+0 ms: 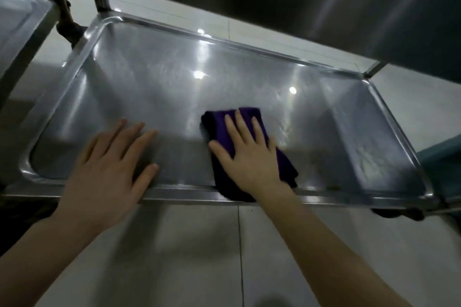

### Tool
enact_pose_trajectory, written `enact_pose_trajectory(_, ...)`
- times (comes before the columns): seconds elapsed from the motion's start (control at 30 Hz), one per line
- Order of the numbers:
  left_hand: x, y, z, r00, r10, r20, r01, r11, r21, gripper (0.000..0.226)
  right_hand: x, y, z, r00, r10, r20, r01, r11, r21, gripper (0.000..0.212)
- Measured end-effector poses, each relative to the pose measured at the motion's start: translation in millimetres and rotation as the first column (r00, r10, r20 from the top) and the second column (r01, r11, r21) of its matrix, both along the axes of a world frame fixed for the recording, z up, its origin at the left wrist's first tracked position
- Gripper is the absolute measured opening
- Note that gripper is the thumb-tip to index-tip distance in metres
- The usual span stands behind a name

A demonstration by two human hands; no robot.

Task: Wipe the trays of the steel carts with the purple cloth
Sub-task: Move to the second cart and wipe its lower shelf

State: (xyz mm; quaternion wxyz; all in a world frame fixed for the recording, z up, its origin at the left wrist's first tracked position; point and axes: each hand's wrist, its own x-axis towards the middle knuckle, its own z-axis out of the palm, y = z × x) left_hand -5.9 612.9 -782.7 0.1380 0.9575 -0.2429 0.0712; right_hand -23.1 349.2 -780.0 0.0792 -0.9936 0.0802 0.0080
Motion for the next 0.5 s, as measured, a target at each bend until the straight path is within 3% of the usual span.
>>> enact_pose_trajectory(0.13, 0.8, -44.1, 6.2, 0.999, -0.036, -0.003, 0.036, 0.995, -0.094, 0.057, -66.7, -9.5, -2.4, 1.0, 0.004, -0.025, -0.005, 1.0, -0.022, 0.074)
enact_pose_trajectory(0.27, -7.0, -108.1, 12.7, 0.985, -0.172, -0.027, 0.168, 0.981, -0.092, 0.055, -16.2, -39.4, -0.1, 0.999, -0.036, -0.009, 0.036, 0.999, -0.028, 0.068)
enact_pose_trajectory(0.4, -14.4, -119.8, 3.6, 0.966, -0.255, 0.043, 0.256, 0.967, -0.009, 0.051, 52.5, -84.4, 14.3, 0.967, -0.223, -0.12, 0.227, 0.974, 0.022, 0.069)
enact_pose_trajectory(0.5, -12.5, -119.6, 1.4, 0.967, -0.251, 0.048, 0.251, 0.968, 0.008, 0.048, 30.0, -76.5, 7.6, 0.981, -0.18, -0.074, 0.182, 0.983, 0.019, 0.067)
